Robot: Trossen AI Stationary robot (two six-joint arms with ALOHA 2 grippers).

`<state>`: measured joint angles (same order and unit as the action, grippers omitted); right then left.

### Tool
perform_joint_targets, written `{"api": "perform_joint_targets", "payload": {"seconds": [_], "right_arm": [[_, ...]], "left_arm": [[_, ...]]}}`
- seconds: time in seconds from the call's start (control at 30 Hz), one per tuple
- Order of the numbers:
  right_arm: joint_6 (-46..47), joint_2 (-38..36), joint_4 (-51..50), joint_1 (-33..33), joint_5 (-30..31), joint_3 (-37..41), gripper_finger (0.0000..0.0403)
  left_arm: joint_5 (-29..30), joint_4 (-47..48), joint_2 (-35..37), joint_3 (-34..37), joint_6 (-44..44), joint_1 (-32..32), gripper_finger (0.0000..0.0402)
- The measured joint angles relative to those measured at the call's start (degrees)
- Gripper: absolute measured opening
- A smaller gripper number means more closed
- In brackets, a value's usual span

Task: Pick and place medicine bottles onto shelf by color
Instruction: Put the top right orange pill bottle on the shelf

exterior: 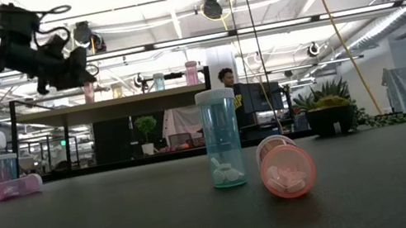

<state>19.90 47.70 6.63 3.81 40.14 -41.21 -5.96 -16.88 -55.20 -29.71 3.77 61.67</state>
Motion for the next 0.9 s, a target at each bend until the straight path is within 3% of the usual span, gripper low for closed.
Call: {"api": "perform_joint_targets", "payload": {"seconds": [0.23, 0.63, 0.9], "right_arm": [[0.00, 0.00, -0.06, -1.87, -0.43, 0.00, 0.0203], [0.42, 0.00, -0.08, -1.48, -1.46, 0.00, 0.0203], [-1.08, 0.00, -0.11, -1.49, -1.46, 0.00, 0.0203]], "left_arm": [[-2.40, -1.09, -2.51, 0.02, -2.31, 0.42, 0.0131], [-3.87, 2.28, 4.97, 0.02, -7.41, 0.75, 0.0131], [-7.47, 5.53, 5.36, -0.01, -6.50, 0.79, 0.0131]]}}
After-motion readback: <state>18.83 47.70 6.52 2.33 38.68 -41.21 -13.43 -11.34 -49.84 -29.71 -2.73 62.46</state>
